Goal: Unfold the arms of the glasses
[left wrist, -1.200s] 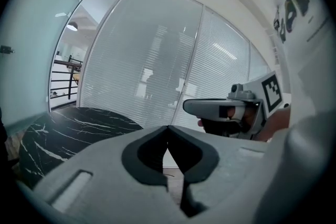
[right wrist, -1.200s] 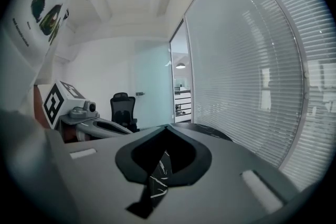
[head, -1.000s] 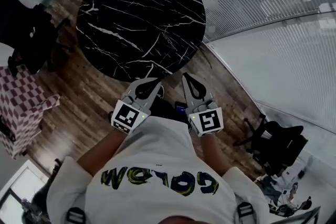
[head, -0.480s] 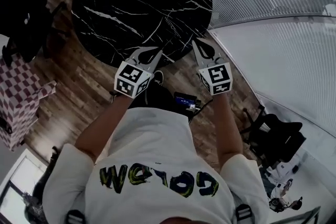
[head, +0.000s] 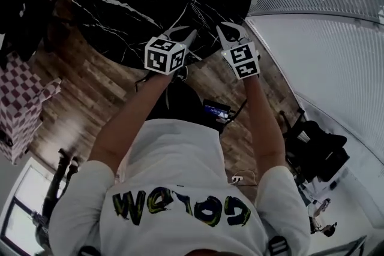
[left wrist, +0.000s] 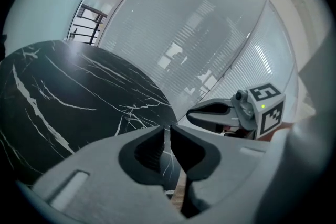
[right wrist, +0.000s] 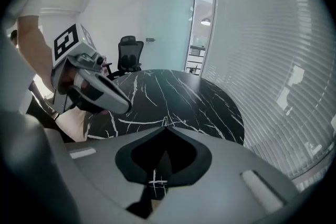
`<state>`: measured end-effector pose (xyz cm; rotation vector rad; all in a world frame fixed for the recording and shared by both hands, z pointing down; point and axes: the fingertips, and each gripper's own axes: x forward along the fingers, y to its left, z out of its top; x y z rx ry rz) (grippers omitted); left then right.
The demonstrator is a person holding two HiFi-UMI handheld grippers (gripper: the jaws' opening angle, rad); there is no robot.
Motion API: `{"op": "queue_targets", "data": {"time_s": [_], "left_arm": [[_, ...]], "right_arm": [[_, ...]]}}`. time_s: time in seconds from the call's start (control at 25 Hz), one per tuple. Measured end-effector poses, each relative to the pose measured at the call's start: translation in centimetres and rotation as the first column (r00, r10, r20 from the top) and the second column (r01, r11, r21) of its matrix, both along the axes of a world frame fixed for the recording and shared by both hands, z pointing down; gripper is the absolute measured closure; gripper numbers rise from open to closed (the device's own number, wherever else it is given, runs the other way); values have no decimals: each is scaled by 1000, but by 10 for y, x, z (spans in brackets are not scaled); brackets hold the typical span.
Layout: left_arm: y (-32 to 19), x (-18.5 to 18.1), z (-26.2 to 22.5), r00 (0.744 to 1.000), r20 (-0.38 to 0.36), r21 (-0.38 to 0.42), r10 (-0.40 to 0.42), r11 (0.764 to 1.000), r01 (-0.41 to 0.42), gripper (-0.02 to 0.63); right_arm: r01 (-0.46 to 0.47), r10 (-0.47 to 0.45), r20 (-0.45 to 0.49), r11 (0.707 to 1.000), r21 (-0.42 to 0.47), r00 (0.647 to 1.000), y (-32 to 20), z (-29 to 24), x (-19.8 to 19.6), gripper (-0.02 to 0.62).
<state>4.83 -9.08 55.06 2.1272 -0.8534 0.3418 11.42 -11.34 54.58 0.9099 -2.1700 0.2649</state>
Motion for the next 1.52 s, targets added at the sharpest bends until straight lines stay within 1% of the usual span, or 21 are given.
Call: {"op": "queue_targets", "data": {"time_s": [0.16,0.32,0.36,0.44,0.48,0.72,0.8,0.88,1.04,1.08,1.16,1.32,1.52], "left_arm": [[-17,11,26,999,-35,-85,-37,996,34,551],[-32,14,54,995,-34,-170,-94,982,87,541],[-35,16,60,994,-39,-193,-104,977,94,535],[-40,20,70,991,-61,-234,-119,967,102,497],[-42,22,73,989,-71,-249,-127,963,106,486],[-52,25,81,978,-113,-309,-176,942,134,486],[-54,28,85,974,-126,-339,-189,931,137,486],[-54,31,89,972,-128,-367,-198,920,139,486],[-55,35,97,970,-124,-394,-208,908,145,486],[-55,35,97,968,-129,-400,-216,905,148,490],[-58,37,96,963,-137,-410,-233,898,159,535],[-60,37,95,960,-131,-422,-246,890,170,587],[-60,37,93,966,-120,-432,-231,888,159,594]], "right_arm": [[17,-18,-21,999,-36,1000,-15,35,3,592],[44,-48,-56,996,-75,997,-23,64,7,591],[53,-58,-62,995,-85,996,-23,70,8,575],[71,-78,-74,993,-96,994,-24,79,8,560],[79,-87,-78,992,-96,993,-24,82,8,557],[105,-114,-95,989,-102,989,-26,94,7,541],[105,-116,-100,989,-107,988,-26,98,8,540],[104,-116,-104,988,-114,988,-26,101,9,538],[105,-118,-102,986,-126,988,-26,107,9,538],[106,-120,-101,986,-128,988,-26,108,8,538],[110,-124,-99,985,-132,987,-25,110,7,538],[115,-129,-95,984,-137,987,-23,112,4,538],[114,-126,-91,985,-128,988,-22,109,3,540]]}}
